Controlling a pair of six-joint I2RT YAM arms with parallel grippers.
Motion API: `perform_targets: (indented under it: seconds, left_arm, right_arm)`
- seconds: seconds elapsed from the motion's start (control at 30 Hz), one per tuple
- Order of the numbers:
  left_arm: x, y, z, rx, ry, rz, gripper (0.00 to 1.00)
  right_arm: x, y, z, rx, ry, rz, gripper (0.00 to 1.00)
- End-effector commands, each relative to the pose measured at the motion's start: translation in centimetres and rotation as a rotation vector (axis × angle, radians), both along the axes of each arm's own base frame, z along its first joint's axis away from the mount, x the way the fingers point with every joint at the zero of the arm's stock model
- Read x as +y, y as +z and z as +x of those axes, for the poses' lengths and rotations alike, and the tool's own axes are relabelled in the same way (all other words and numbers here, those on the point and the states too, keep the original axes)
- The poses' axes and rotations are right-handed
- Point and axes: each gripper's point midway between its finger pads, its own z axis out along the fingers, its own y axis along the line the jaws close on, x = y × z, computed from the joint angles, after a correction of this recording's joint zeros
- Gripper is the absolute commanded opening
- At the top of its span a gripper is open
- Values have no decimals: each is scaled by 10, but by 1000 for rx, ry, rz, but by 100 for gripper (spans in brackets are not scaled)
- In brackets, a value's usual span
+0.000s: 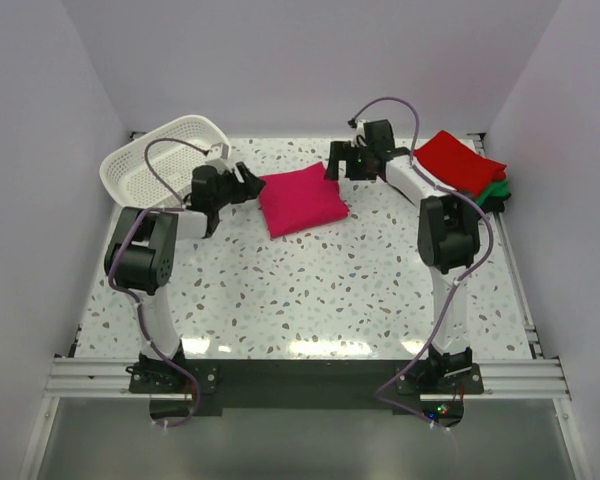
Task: Fold and stack the t-shirts
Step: Fold the tshirt, then neatly place the folded tshirt to the corner
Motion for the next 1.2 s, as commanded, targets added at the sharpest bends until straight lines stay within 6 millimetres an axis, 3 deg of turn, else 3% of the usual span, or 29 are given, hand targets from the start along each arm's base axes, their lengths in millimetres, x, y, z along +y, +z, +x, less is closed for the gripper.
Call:
perform_targets:
  seconds: [0.0, 0.1, 0.2, 0.47, 0.77, 1.17]
  left_arm:
    - [-15, -1, -7, -11, -76, 7, 70]
    - [-21, -17, -6, 28, -95, 20, 64]
    - [-19, -27, -6, 55, -84, 25, 52]
    - [-26, -53, -1, 119, -94, 64, 42]
    - [-33, -63, 1, 143, -113, 77, 25]
    - [-53, -67, 1, 148, -159, 80, 23]
  right_arm:
    - [4, 24, -6, -36, 57, 122, 99]
    - [1, 13, -14, 9, 73, 182, 99]
    - [-1, 4, -19, 40, 89, 231, 99]
    - [4, -23, -27, 137, 119, 267, 99]
    - [13, -61, -38, 272, 135, 321, 96]
    - [29, -92, -65, 394, 182, 401, 79]
